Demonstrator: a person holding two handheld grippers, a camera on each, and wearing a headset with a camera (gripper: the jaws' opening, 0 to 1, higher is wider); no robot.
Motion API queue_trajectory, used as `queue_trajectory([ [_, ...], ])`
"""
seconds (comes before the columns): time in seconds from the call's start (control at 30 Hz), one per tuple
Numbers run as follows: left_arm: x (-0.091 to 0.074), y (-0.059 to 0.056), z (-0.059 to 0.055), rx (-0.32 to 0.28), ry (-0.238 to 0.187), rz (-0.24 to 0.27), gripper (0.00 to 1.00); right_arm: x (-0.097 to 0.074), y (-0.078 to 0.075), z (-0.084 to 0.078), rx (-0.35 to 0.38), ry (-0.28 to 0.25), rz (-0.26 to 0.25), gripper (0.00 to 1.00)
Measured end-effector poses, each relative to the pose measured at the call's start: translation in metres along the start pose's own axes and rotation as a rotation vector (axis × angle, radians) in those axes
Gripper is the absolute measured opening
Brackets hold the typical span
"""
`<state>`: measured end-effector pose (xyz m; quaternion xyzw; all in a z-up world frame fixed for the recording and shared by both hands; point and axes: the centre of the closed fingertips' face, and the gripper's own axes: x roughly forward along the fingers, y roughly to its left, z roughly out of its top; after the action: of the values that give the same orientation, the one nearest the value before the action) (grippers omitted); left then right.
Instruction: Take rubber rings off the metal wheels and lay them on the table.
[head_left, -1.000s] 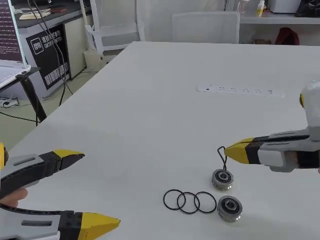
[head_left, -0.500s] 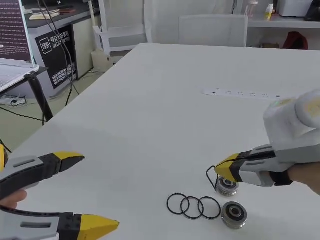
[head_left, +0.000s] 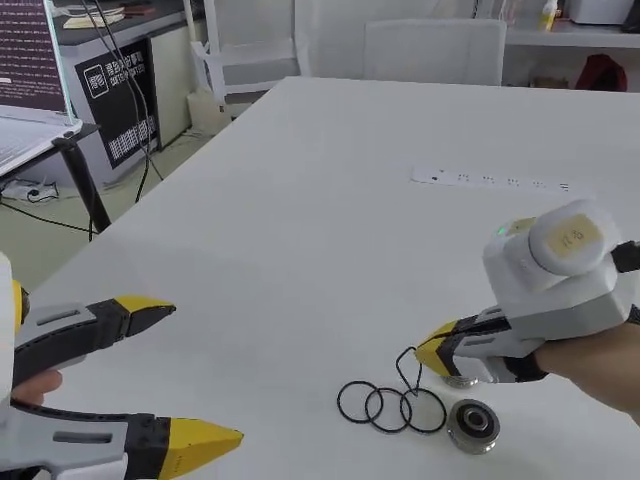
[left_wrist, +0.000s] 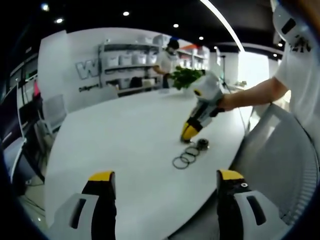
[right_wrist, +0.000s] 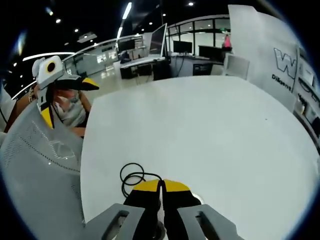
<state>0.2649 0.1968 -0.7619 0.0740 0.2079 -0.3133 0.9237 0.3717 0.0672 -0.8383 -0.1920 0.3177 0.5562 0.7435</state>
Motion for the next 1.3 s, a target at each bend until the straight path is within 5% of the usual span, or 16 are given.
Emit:
queue_trajectory([
  [0.83, -0.002, 0.002, -0.002, -0.007, 0.005, 0.010, 0.84, 0.019, -0.001, -0.010, 0.025, 0.038, 0.004, 0.01],
  [1.3, -0.004, 0.002, -0.003, -0.006, 0.007, 0.014, 0.84, -0.001, 0.002, -0.001, 0.090, -0.012, 0.042, 0.05],
])
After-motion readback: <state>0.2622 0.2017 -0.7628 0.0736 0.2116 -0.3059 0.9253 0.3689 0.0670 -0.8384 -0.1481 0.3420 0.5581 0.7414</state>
